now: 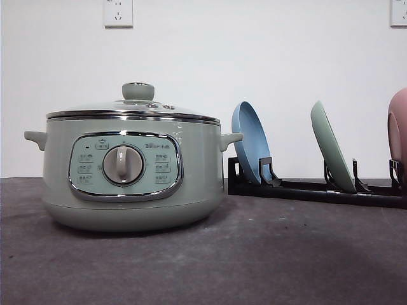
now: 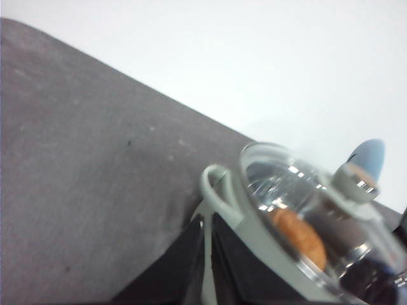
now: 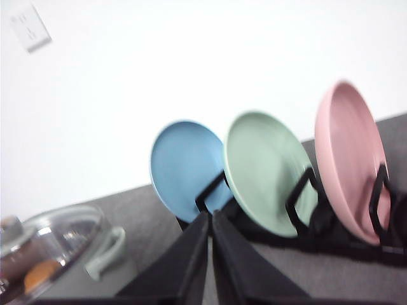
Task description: Transfer potato from steamer to green plate
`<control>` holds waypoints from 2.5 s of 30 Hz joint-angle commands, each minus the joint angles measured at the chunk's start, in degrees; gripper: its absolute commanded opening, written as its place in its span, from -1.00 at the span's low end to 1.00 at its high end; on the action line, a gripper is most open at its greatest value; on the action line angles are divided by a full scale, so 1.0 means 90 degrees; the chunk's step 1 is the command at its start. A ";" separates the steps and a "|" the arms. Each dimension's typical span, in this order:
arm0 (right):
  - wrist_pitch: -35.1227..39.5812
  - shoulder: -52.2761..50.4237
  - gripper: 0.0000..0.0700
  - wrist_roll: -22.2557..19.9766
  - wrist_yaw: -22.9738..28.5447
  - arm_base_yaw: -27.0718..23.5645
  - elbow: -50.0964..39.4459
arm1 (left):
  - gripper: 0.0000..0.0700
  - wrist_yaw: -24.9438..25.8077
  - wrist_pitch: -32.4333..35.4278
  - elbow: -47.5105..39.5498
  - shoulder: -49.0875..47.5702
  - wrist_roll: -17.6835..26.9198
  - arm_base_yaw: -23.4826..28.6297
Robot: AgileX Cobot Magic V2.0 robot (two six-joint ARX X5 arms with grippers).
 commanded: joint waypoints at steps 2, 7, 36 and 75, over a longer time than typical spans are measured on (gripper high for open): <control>-0.0143 0.0249 -1.00 -0.0240 0.0022 -0.0010 0.0446 | -0.97 0.0176 0.0003 0.0506 0.0249 0.0178 0.0017; -0.0729 0.0956 -1.00 -0.0698 -0.0030 -0.0010 0.1332 | -0.97 0.0676 -0.0212 0.1316 0.0911 0.0603 0.0017; -0.5393 0.4768 -1.00 -0.3228 -0.1188 0.0413 0.5277 | -0.96 0.2705 -0.3732 0.4745 0.4243 0.3091 -0.1091; -0.4499 0.5201 0.41 -0.1991 -0.1163 0.0427 0.5450 | 0.70 0.2700 -0.3729 0.4745 0.4240 0.3064 -0.1115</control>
